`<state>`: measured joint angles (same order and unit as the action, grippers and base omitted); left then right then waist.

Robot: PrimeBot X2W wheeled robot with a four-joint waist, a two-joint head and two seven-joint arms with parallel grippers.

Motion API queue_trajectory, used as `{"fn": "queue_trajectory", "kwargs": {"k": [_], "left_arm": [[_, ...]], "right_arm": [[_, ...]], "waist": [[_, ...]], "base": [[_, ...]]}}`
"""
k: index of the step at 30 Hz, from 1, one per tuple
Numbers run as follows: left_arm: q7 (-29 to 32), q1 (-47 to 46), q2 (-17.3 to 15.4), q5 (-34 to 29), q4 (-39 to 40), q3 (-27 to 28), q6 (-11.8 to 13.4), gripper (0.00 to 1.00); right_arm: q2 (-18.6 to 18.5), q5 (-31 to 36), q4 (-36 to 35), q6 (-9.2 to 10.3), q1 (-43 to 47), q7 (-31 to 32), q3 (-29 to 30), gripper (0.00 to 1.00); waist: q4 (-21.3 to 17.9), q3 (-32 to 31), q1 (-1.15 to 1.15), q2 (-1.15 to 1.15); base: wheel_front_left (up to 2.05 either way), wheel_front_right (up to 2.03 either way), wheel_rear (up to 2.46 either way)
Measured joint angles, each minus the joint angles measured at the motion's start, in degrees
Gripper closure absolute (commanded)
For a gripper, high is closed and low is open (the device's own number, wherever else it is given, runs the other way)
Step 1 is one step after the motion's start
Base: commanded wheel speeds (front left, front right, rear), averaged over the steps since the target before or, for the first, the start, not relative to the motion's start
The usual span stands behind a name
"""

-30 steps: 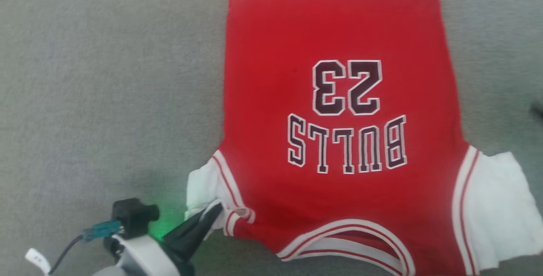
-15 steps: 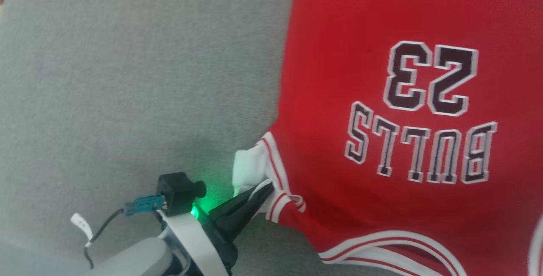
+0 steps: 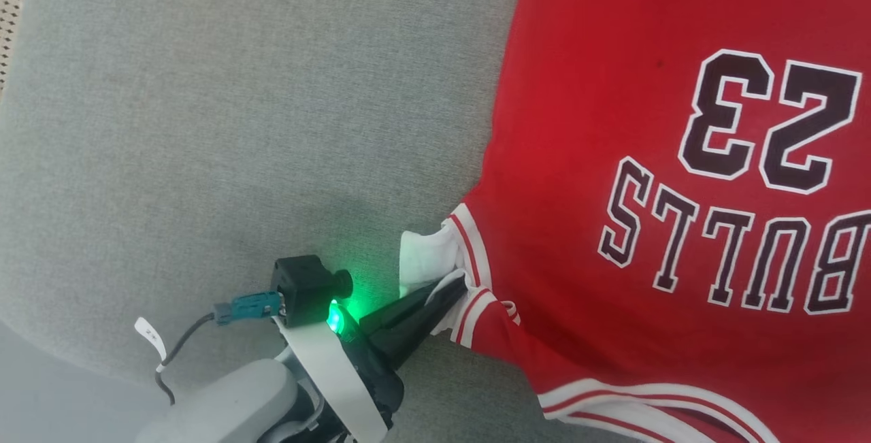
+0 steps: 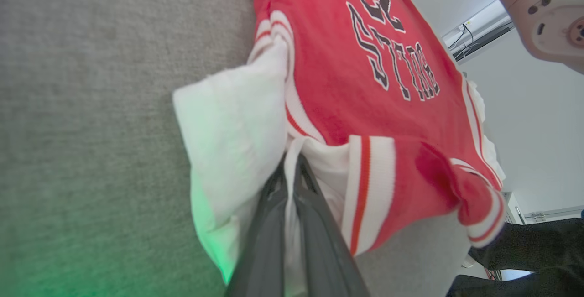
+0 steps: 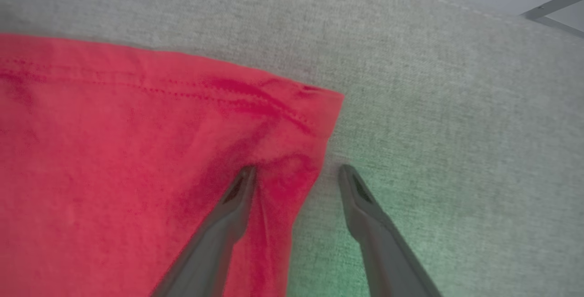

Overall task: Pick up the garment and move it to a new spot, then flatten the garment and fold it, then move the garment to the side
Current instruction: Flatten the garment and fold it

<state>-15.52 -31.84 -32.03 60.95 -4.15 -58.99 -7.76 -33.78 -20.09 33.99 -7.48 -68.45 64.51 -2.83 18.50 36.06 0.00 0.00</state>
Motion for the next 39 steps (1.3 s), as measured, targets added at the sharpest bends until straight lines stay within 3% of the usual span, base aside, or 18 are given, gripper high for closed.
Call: {"fn": "queue_trajectory", "kwargs": {"k": [1,6,11,17,24,27,33,39], "left_arm": [[0.0,0.0,0.0,0.0,-0.1,0.1,0.0,1.0],[0.1,0.1,0.3,0.1,-0.8,2.3,0.0,1.0],[0.3,1.9,-0.2,0.6,-2.5,4.3,0.0,1.0],[0.4,5.4,-2.3,1.5,-3.3,5.5,0.2,1.0],[0.4,9.4,-3.8,1.8,-3.5,7.5,0.2,1.0],[0.4,10.5,-4.0,1.8,-3.7,8.1,0.2,1.0],[0.4,12.4,-4.5,1.9,-3.8,9.8,0.2,1.0],[0.4,13.2,-5.1,1.9,-3.7,11.3,0.2,1.0]], "right_arm": [[0.3,0.1,0.2,0.0,-0.1,-0.6,0.0,1.0],[1.3,-1.5,0.5,-0.02,0.2,-3.8,-1.1,1.0],[-1.7,-9.2,-5.2,-0.02,6.3,-5.9,-4.4,1.0],[-9.4,-20.6,-16.1,-0.01,21.8,-4.9,-5.0,1.0],[-12.7,-28.9,-30.2,-0.01,45.4,-4.4,2.3,1.0],[-10.6,-30.0,-36.4,-0.01,56.7,-5.0,6.0,1.0],[-1.5,-28.1,-47.6,-0.01,76.5,-6.1,9.7,1.0],[3.1,-25.3,-50.8,-0.01,83.9,-6.2,6.9,1.0]], "waist": [[-0.3,0.0,0.0,0.0],[-1.7,-1.2,0.0,0.0],[-3.3,-4.7,0.0,0.0],[-6.0,-9.8,0.0,0.0],[-10.5,-14.0,0.0,0.0],[-12.2,-15.1,0.0,0.0],[-14.5,-16.4,0.0,0.0],[-16.0,-16.5,0.0,0.0]], "base": [[0.0,0.0,0.0],[0.0,0.0,0.0],[0.0,0.0,0.0],[0.0,0.0,0.0],[0.0,0.0,0.0],[0.0,0.0,0.0],[0.0,0.0,0.0],[0.0,0.0,0.0]]}}
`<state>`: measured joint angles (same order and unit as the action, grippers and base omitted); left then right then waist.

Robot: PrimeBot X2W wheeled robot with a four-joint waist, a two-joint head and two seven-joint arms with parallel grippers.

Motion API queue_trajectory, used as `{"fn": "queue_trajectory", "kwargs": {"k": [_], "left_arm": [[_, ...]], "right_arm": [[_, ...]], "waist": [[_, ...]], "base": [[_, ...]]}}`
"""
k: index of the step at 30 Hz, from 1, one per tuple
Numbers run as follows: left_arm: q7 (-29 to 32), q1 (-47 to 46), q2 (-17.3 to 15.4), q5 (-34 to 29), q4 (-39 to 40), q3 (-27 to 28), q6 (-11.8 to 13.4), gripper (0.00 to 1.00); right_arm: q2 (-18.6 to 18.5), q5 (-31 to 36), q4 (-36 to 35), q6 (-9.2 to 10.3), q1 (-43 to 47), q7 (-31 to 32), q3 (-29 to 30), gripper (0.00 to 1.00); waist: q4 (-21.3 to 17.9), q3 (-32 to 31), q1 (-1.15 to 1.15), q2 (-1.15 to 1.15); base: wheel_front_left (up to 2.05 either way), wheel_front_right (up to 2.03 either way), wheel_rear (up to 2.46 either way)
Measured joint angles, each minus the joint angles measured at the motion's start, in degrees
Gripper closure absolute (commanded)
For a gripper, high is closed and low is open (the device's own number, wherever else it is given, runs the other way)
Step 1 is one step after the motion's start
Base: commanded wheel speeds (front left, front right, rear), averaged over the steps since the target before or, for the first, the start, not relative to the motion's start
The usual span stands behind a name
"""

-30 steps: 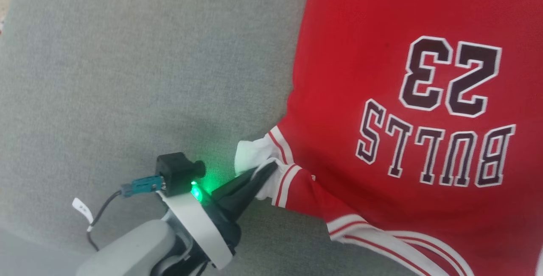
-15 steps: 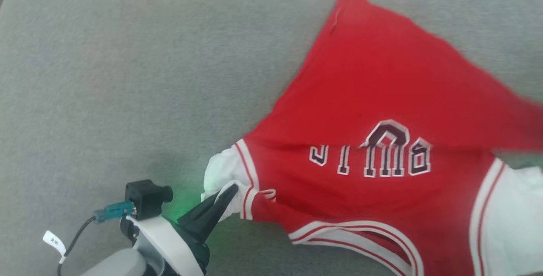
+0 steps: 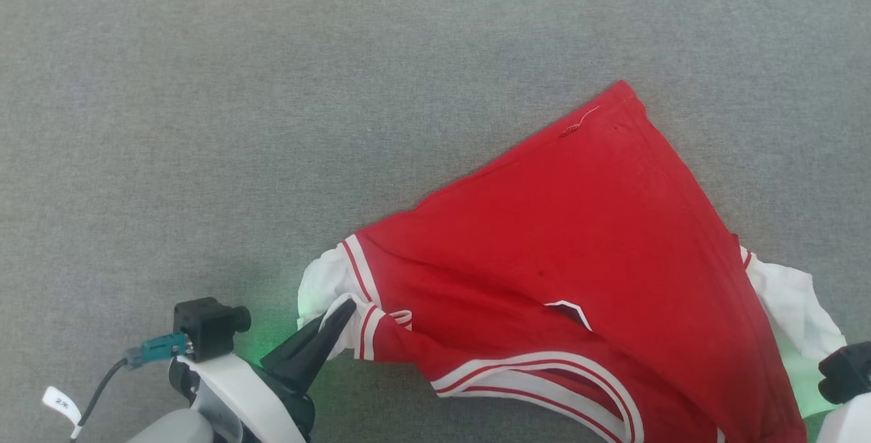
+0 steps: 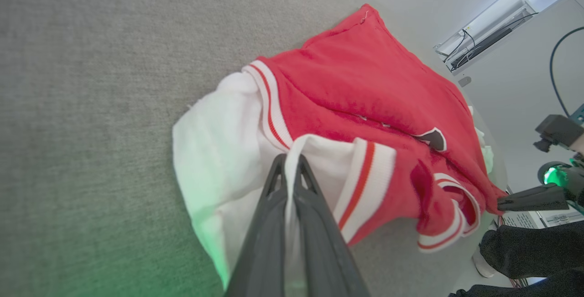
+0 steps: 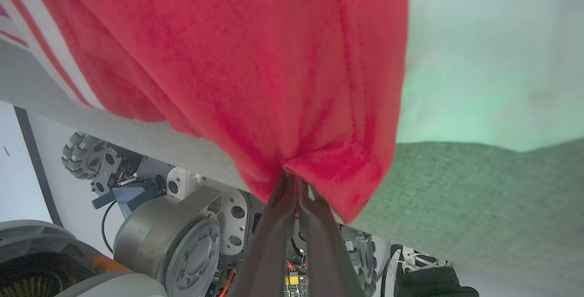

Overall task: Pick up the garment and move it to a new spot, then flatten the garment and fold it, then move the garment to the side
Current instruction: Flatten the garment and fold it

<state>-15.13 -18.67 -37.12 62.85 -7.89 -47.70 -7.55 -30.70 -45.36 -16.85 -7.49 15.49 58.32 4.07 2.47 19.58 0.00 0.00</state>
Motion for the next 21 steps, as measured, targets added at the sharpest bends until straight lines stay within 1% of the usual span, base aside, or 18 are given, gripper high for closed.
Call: {"fn": "queue_trajectory", "kwargs": {"k": [2,3,4,5,8,13,14,15,16,18,21], "left_arm": [[0.0,0.0,0.0,-0.1,0.0,-0.1,0.0,1.0],[0.0,0.0,-0.1,-0.1,0.0,-0.3,0.0,1.0],[0.0,0.0,-0.1,-0.2,0.0,-0.3,0.0,1.0],[0.0,-0.1,-0.1,-0.2,0.0,-0.4,0.0,1.0],[0.0,-0.1,0.1,-0.2,-0.1,-0.4,0.0,1.0],[0.0,0.4,1.5,-0.4,0.1,-0.3,0.0,1.0],[0.0,0.6,1.7,-0.4,0.2,-0.4,0.0,1.0],[0.0,0.6,2.2,-0.5,0.3,-0.4,0.0,1.0],[0.0,0.6,2.5,-0.8,0.4,-0.4,0.0,1.0],[0.0,0.4,3.4,-1.3,0.5,-0.4,0.0,1.0],[0.0,-0.8,4.3,-1.5,0.6,-0.9,0.0,1.0]], "right_arm": [[0.2,1.2,-0.1,0.0,-0.2,-1.0,-0.7,1.0],[0.2,1.6,-0.2,0.0,-0.6,-2.1,-0.8,0.56],[0.3,2.1,-0.4,0.0,-1.2,-3.2,-0.6,0.09],[0.2,2.1,-0.9,0.01,-1.9,-3.9,-0.5,0.0],[-0.6,0.9,-2.8,0.0,-2.2,-4.4,0.4,0.0],[-2.9,-3.0,-8.7,0.01,-3.4,-3.0,5.8,0.0],[-3.3,-3.5,-9.4,0.0,-4.7,-3.0,6.8,0.0],[-4.7,-3.5,-9.8,0.0,-9.3,-3.4,7.7,0.0],[-4.8,-3.0,-9.1,0.0,-12.2,-4.2,8.0,0.0],[-5.4,-1.2,-7.1,0.0,-18.2,-6.2,5.7,0.0],[-5.2,1.3,-1.3,0.01,-27.4,-8.3,0.7,0.0]], "waist": [[-0.2,0.0,0.0,0.0],[-0.3,0.0,0.0,0.0],[-0.3,-0.1,0.0,0.0],[-0.3,-0.2,0.0,0.0],[-0.2,-0.6,0.0,0.0],[0.7,-1.2,0.0,0.0],[1.0,-1.3,0.0,0.0],[1.6,-1.2,0.0,0.0],[1.9,-1.1,0.0,0.0],[2.6,-0.7,0.0,0.0],[3.8,0.4,0.0,0.0]], "base": [[0.0,0.0,0.0],[0.0,0.0,0.0],[0.0,0.0,0.0],[0.0,0.0,0.0],[0.0,0.0,0.0],[0.0,0.0,0.0],[0.0,0.0,0.0],[0.0,0.0,0.0],[0.0,0.0,0.0],[0.0,0.0,0.0],[0.0,0.0,0.0]]}}
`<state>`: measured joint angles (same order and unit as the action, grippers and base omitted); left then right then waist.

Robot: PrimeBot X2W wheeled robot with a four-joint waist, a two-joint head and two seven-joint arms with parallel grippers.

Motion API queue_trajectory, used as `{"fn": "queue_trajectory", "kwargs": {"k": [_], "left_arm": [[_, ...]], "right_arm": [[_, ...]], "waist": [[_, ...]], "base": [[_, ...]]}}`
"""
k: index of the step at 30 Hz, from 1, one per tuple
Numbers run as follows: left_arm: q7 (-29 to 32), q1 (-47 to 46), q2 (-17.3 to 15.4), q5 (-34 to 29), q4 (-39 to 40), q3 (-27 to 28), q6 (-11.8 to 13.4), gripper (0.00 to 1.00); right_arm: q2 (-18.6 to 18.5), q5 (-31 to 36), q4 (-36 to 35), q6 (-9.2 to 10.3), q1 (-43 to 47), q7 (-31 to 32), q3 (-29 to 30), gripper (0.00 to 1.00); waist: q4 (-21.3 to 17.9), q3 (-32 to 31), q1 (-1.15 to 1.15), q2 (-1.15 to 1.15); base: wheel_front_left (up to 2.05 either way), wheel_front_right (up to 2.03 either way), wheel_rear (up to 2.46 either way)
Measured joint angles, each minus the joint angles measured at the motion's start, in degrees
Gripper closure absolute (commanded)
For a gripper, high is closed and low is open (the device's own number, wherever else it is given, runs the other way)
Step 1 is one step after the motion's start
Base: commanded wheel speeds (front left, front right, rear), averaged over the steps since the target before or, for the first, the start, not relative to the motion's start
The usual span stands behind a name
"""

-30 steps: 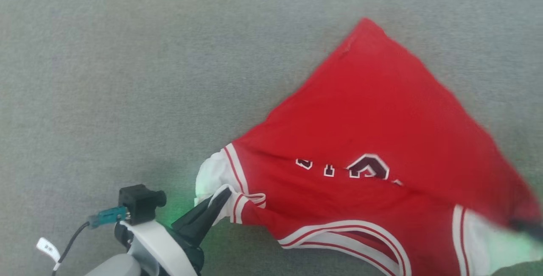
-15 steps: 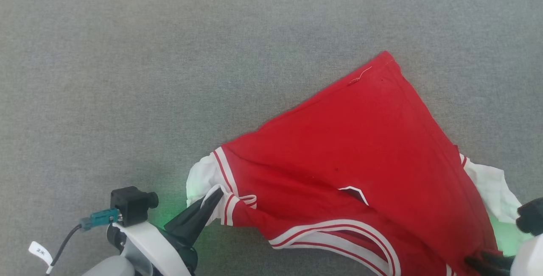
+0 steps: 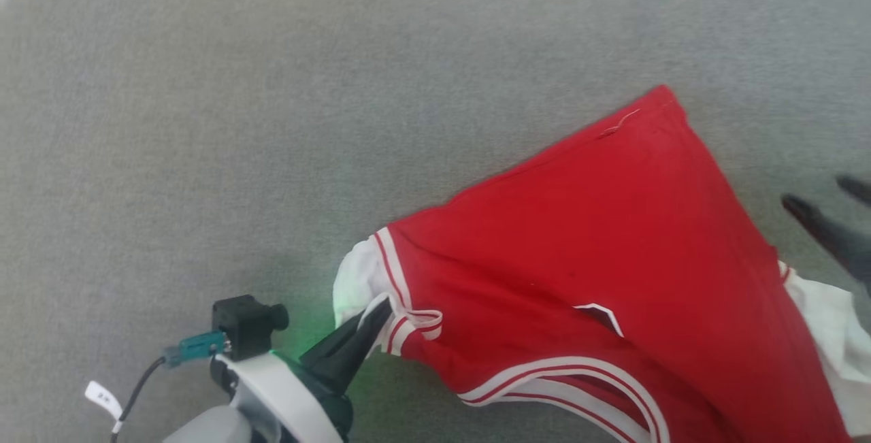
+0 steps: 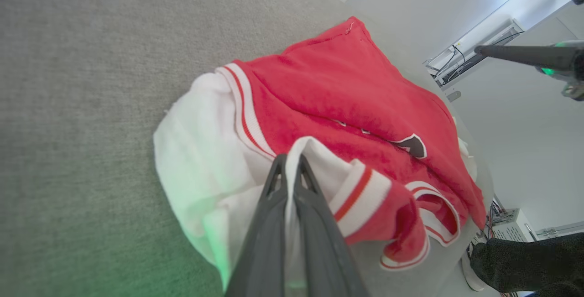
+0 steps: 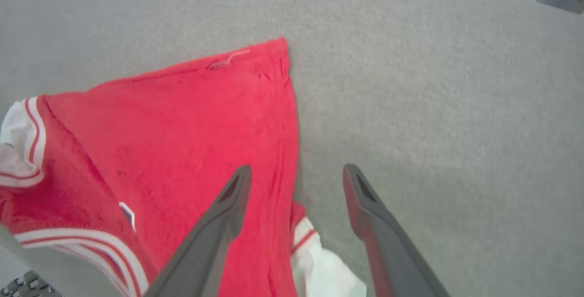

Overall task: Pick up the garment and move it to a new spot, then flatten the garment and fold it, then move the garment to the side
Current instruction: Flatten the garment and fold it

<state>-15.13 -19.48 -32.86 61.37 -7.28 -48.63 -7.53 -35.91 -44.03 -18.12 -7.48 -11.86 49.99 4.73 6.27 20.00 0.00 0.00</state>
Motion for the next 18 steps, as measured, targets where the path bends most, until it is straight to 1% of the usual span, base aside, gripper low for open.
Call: {"fn": "queue_trajectory", "kwargs": {"k": [3,5,9,12,13,17,18], "left_arm": [[0.0,-1.1,1.1,-0.2,0.0,-0.8,0.0,1.0],[0.0,-2.0,1.6,-0.2,-0.1,-1.0,0.0,1.0],[0.0,-3.4,3.1,-0.2,-0.1,-1.8,0.0,1.0],[0.0,-4.2,4.2,-0.2,-0.4,-2.0,0.0,1.0],[0.0,-4.2,4.2,-0.2,-0.4,-2.0,0.0,1.0],[0.0,-4.2,5.2,-0.2,-0.6,-1.9,0.0,1.0],[0.0,-4.2,5.4,-0.2,-0.7,-1.8,0.0,1.0]], "right_arm": [[0.2,3.4,6.3,0.0,-8.8,-0.4,-5.4,0.0],[0.2,4.6,10.9,-0.01,-14.1,0.0,-9.0,0.0],[-0.6,7.0,18.5,-0.01,-22.1,0.7,-14.9,0.0],[-2.4,7.7,22.2,-0.01,-24.7,1.0,-19.5,0.0],[-2.4,7.7,22.2,-0.01,-24.7,1.0,-19.5,0.0],[-4.4,7.3,24.6,-0.01,-26.6,0.5,-24.2,0.0],[-4.8,6.7,25.0,0.01,-26.9,0.4,-25.1,0.09]], "waist": [[1.4,1.5,0.0,0.0],[2.4,2.7,0.0,0.0],[4.6,4.9,0.0,0.0],[6.3,6.4,0.0,0.0],[6.3,6.4,0.0,0.0],[7.6,7.7,0.0,0.0],[7.8,7.8,0.0,0.0]], "base": [[0.0,0.0,0.0],[0.0,0.0,0.0],[0.0,0.0,0.0],[0.0,0.0,0.0],[0.0,0.0,0.0],[0.0,0.0,0.0],[0.0,0.0,0.0]]}}
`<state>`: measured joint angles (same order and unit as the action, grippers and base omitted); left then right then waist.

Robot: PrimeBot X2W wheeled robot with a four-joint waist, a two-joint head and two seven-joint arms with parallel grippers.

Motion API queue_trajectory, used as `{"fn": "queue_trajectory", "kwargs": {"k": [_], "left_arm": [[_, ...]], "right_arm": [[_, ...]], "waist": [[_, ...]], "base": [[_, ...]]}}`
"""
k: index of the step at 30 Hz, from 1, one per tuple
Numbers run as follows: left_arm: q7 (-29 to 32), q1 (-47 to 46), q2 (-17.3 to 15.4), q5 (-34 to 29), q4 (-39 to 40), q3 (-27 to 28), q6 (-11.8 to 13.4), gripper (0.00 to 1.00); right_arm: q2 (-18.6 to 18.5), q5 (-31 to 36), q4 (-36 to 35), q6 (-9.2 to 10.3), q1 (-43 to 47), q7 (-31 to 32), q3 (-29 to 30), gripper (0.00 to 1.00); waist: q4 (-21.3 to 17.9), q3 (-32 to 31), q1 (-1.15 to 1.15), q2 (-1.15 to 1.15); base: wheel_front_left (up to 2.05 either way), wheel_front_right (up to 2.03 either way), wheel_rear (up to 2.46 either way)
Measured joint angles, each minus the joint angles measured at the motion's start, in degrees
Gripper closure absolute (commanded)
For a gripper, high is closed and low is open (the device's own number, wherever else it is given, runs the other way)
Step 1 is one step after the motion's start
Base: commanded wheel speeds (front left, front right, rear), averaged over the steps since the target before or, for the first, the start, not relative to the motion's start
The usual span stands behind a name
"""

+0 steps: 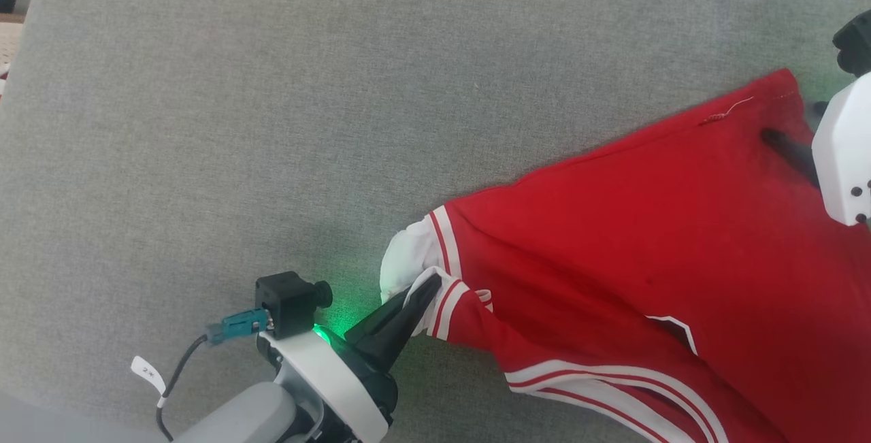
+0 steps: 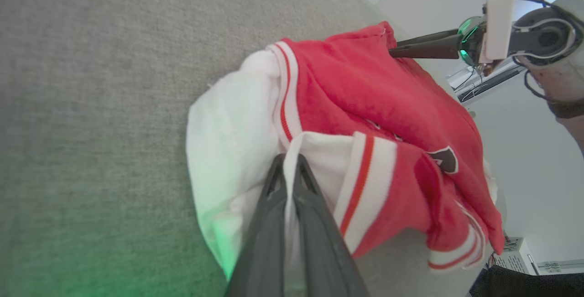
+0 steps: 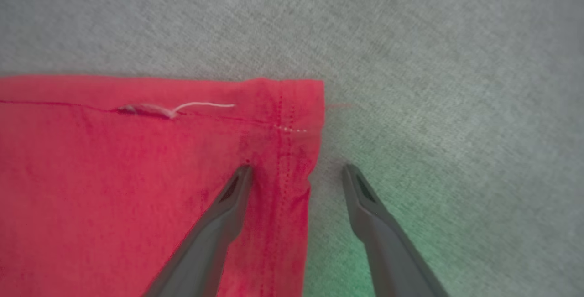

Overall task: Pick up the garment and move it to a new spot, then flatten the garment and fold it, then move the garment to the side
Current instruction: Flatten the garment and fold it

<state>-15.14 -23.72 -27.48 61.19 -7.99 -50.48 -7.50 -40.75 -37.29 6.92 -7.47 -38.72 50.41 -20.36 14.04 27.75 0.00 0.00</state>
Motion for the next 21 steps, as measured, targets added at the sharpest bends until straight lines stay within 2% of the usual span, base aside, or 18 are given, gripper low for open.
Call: {"fn": "queue_trajectory", "kwargs": {"k": [1,2,3,10,14,21], "left_arm": [[0.0,0.0,0.1,0.0,-0.1,0.0,0.0,1.0],[0.0,0.0,0.2,0.0,-0.2,0.1,0.0,1.0],[0.0,0.0,0.2,0.0,-0.4,0.2,0.0,1.0],[0.0,0.0,-1.1,0.3,0.2,2.4,0.0,1.0],[0.0,-0.8,-3.0,0.3,0.9,3.2,0.0,1.0],[0.0,-13.0,-8.7,6.5,2.3,5.9,0.0,1.0]], "right_arm": [[-0.4,-0.8,0.4,0.0,-0.3,0.0,-0.6,0.56],[-0.7,-1.4,0.5,0.01,-0.5,-0.1,-1.4,0.89],[-0.9,-2.0,0.8,0.01,-0.7,-0.1,-1.9,1.0],[1.9,-5.0,4.9,-0.08,-0.9,-5.7,-1.3,1.0],[3.3,-4.3,7.3,-0.07,-2.7,-12.5,1.2,1.0],[8.3,-1.7,15.3,-0.05,-10.8,-22.9,9.2,1.0]], "waist": [[0.0,0.0,0.0,0.0],[-0.1,-0.1,0.0,0.0],[-0.2,-0.3,0.0,0.0],[-1.6,-2.0,0.0,0.0],[-3.2,-3.2,0.0,0.0],[-6.7,-3.9,0.0,0.0]], "base": [[0.0,0.0,0.0],[0.0,0.0,0.0],[0.0,0.0,0.0],[0.0,0.0,0.0],[0.0,0.0,0.0],[0.0,0.0,0.0]]}}
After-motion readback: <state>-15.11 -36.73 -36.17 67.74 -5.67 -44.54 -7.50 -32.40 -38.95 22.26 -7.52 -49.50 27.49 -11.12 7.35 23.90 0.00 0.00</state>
